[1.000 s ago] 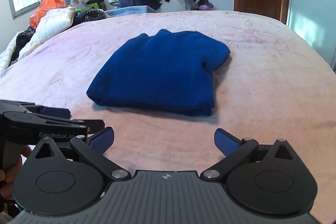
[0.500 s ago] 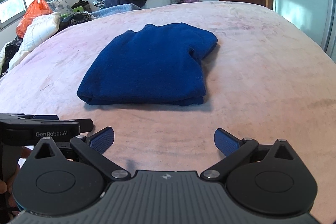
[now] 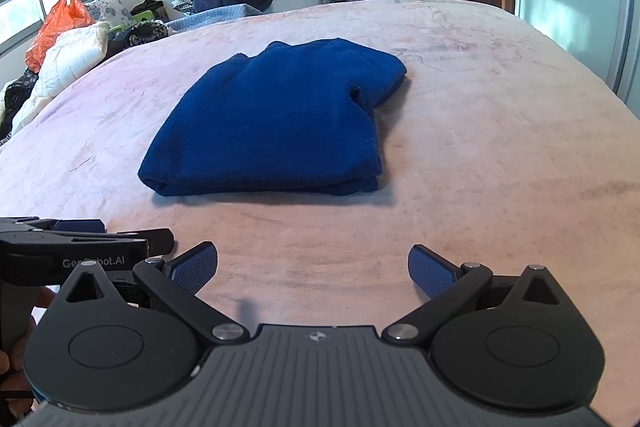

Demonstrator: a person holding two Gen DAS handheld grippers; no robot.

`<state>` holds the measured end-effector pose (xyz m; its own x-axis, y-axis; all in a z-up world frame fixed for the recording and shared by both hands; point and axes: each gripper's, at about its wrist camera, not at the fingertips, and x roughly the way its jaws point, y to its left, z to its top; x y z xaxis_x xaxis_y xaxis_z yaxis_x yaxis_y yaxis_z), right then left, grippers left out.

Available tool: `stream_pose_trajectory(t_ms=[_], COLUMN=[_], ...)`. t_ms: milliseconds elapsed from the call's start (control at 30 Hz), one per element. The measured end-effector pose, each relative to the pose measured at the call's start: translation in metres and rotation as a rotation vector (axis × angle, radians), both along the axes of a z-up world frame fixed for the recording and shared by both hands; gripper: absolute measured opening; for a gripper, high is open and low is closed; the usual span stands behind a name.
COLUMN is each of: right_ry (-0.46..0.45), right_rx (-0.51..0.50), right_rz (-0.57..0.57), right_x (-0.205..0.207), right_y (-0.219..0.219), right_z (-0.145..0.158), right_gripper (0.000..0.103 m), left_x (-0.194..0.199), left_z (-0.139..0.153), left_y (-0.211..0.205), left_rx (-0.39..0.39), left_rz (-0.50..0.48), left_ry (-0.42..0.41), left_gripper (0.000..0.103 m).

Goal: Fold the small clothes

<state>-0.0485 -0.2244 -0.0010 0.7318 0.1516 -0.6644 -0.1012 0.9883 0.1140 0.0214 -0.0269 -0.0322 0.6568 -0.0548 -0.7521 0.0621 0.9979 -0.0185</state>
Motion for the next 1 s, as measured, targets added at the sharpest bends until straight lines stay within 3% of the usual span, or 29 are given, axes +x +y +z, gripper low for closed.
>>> stream_pose_trajectory(t_ms=[1000], right_ry=[0.029], right_rx=[0.021], right_rz=[0.041], right_x=[0.0031], right_y=[-0.0017], right_z=[-0.0051], right_gripper=[0.103], left_x=[-0.0005], left_z=[-0.0027], left_y=[-0.0036], left_rx=[0.028], left_rz=[-0.013], left_ry=[-0.001], left_gripper=[0.085])
